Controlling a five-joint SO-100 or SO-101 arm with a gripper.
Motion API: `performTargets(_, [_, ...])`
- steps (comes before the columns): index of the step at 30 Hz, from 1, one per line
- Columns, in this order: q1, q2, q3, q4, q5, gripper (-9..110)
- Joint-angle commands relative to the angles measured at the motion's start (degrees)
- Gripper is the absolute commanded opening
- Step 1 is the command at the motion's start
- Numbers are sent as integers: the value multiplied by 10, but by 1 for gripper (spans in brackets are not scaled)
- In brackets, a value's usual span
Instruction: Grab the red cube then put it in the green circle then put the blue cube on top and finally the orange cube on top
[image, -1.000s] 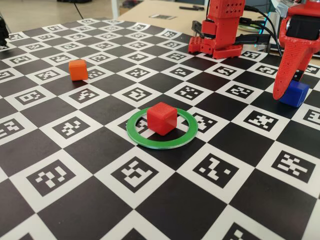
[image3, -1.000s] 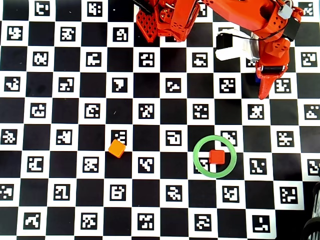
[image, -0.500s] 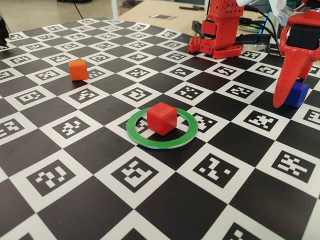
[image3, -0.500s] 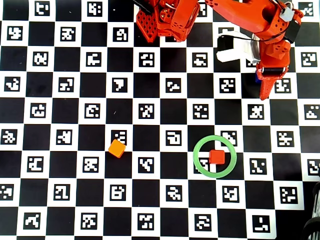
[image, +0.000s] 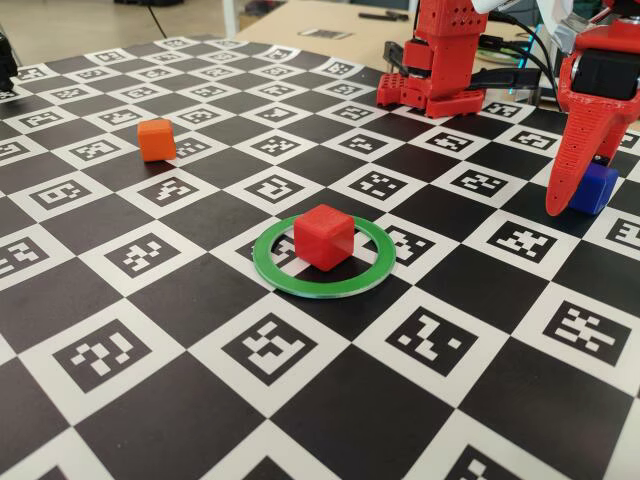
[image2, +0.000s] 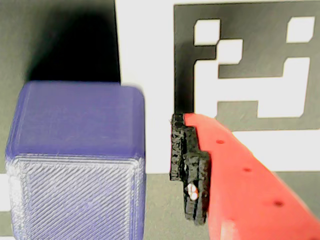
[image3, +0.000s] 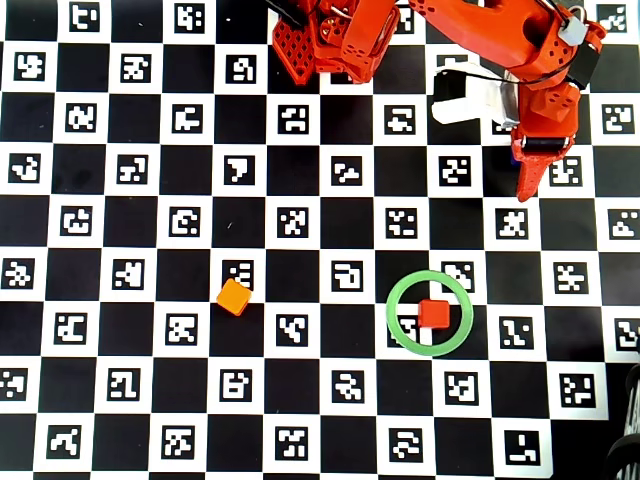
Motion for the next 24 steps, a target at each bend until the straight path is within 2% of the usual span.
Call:
performTargets(1, [2, 20, -44, -4, 4, 45])
performTargets(13, [0, 18, -49, -13, 2, 41])
performTargets(24, [11, 11, -42, -28, -18, 22])
